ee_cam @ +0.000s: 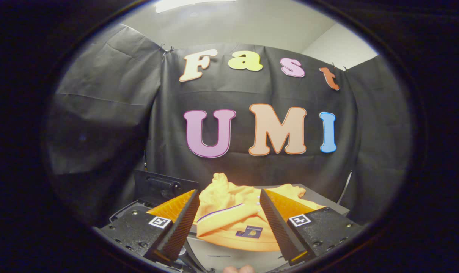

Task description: Put the clothes into the washing machine and then close the washing machine lid.

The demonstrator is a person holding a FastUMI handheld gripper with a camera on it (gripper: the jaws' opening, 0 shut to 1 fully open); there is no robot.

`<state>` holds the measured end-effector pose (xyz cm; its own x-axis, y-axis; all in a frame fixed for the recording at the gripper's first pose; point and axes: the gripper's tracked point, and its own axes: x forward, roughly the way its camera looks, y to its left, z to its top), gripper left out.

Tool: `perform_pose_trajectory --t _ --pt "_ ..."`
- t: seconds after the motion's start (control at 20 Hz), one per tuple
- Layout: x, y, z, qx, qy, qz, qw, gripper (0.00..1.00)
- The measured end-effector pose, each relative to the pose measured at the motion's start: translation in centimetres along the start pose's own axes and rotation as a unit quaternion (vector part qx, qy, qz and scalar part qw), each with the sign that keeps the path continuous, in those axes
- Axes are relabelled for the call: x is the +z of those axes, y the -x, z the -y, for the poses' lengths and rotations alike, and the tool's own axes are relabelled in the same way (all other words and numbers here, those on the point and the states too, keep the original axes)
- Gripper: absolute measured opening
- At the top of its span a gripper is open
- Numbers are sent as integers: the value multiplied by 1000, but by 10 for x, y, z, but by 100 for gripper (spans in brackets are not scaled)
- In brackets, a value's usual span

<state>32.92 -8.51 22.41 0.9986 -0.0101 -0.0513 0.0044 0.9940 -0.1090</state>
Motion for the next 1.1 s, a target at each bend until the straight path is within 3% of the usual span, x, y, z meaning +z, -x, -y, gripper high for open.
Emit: perform_pose_trajectory --t 0.25,0.45,0.65,1.0,1.1 --pt "-18 -42 25 -23 6 -70 997 97" --pt "-34 -64 41 -45 -34 -114 992 97" --pt "-53 -82 59 -69 -20 -156 985 97" --pt "-109 -101 70 -69 -4 -265 962 98" --pt "-105 -108 71 -70 -6 -253 965 97"
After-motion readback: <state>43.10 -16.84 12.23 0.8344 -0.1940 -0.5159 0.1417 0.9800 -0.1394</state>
